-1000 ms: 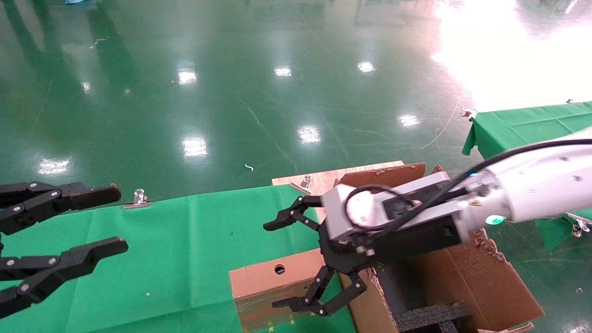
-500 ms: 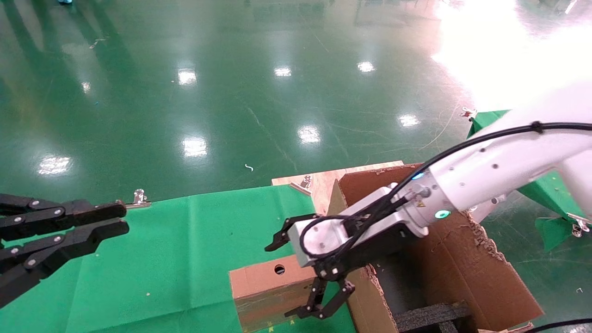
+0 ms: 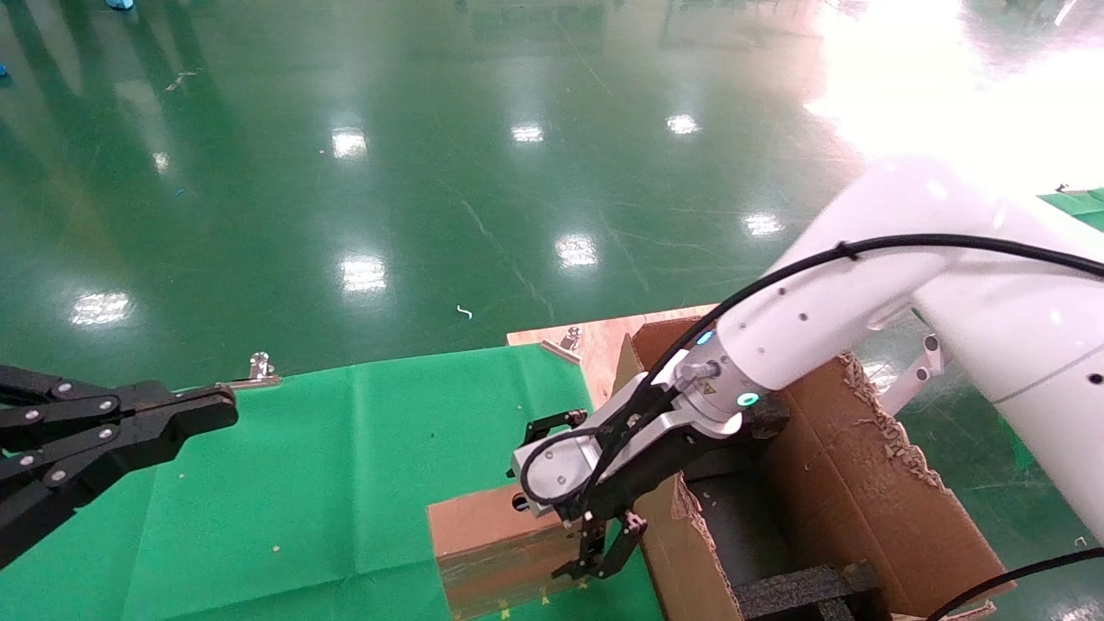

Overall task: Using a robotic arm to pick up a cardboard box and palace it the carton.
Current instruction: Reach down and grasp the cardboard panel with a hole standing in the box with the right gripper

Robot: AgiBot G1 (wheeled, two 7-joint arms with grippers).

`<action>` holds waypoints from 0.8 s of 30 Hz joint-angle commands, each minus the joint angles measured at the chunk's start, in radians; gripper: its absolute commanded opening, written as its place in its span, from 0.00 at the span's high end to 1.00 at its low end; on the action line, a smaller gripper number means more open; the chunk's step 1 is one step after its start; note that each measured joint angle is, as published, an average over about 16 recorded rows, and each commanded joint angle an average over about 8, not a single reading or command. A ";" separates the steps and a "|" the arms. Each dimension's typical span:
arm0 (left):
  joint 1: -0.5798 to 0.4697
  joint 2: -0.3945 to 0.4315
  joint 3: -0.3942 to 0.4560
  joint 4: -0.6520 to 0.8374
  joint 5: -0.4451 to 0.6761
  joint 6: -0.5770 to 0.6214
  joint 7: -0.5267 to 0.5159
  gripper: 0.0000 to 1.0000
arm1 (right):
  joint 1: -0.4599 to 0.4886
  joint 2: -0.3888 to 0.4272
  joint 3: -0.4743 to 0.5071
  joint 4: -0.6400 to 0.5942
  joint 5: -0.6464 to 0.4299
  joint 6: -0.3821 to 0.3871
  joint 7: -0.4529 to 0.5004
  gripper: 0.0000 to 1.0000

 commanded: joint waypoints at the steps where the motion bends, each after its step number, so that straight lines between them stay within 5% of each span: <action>1: 0.000 0.000 0.000 0.000 0.000 0.000 0.000 1.00 | 0.008 -0.018 -0.017 -0.006 -0.031 0.001 -0.007 0.00; 3: 0.000 0.000 0.000 0.000 0.000 0.000 0.000 0.97 | 0.013 -0.026 -0.021 -0.014 -0.035 0.002 -0.012 0.00; 8: 0.000 0.000 0.000 0.000 0.000 0.000 0.000 0.37 | 0.018 -0.036 -0.023 -0.031 -0.030 0.003 -0.023 0.01; 11: 0.000 0.000 0.000 0.000 0.000 0.000 0.000 0.02 | 0.021 -0.041 -0.027 -0.036 -0.030 0.003 -0.029 0.34; 16: 0.000 0.000 0.000 0.000 0.000 0.000 0.000 0.00 | 0.025 -0.045 -0.031 -0.038 -0.033 0.002 -0.034 0.95; 24: 0.000 0.000 0.000 0.000 0.000 0.000 0.000 0.00 | 0.023 -0.041 -0.027 -0.036 -0.029 0.002 -0.032 1.00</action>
